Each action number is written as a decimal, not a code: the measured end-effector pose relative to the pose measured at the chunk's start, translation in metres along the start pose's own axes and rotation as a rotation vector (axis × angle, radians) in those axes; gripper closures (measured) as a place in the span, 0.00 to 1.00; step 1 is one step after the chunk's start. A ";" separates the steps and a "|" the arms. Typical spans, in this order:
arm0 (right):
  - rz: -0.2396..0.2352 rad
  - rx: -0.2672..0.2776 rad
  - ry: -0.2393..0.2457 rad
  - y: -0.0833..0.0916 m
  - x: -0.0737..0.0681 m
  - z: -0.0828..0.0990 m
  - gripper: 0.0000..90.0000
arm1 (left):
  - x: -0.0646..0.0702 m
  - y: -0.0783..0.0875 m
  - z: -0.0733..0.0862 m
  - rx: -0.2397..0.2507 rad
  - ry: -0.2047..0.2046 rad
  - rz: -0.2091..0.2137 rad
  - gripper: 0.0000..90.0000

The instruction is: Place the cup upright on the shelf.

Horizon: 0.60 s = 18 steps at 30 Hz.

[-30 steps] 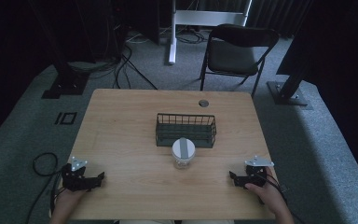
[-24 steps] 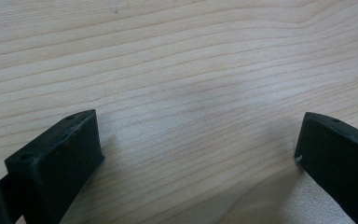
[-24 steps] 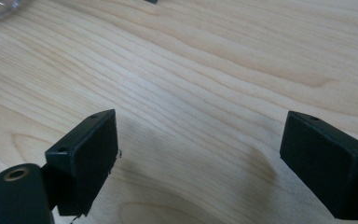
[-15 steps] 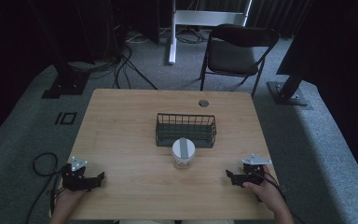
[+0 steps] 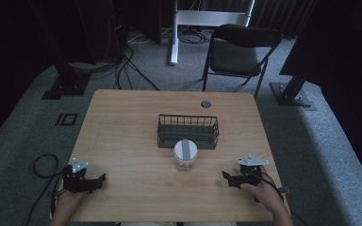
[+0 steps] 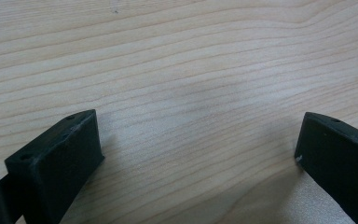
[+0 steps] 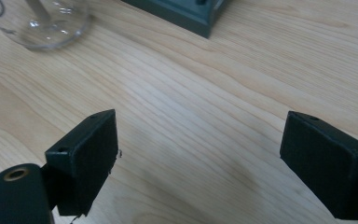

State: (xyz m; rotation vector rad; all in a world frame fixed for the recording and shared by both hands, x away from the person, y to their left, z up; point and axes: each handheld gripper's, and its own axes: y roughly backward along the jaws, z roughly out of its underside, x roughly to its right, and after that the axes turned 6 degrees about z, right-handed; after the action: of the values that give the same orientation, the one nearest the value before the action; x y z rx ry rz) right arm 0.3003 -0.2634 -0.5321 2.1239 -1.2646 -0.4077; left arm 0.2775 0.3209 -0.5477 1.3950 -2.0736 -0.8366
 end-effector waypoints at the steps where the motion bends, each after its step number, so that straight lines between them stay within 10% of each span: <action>1: -0.006 0.004 0.003 -0.001 -0.002 -0.001 0.12 | 0.000 0.000 0.000 0.000 0.000 0.000 0.01; 18: -0.073 0.029 0.053 -0.013 -0.030 -0.014 0.12 | 0.000 0.000 0.000 0.000 0.000 0.000 0.01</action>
State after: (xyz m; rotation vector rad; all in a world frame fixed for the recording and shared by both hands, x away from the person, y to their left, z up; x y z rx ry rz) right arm 0.3022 -0.2281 -0.5310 2.1961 -1.1720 -0.3635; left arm 0.2775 0.3209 -0.5477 1.3949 -2.0735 -0.8374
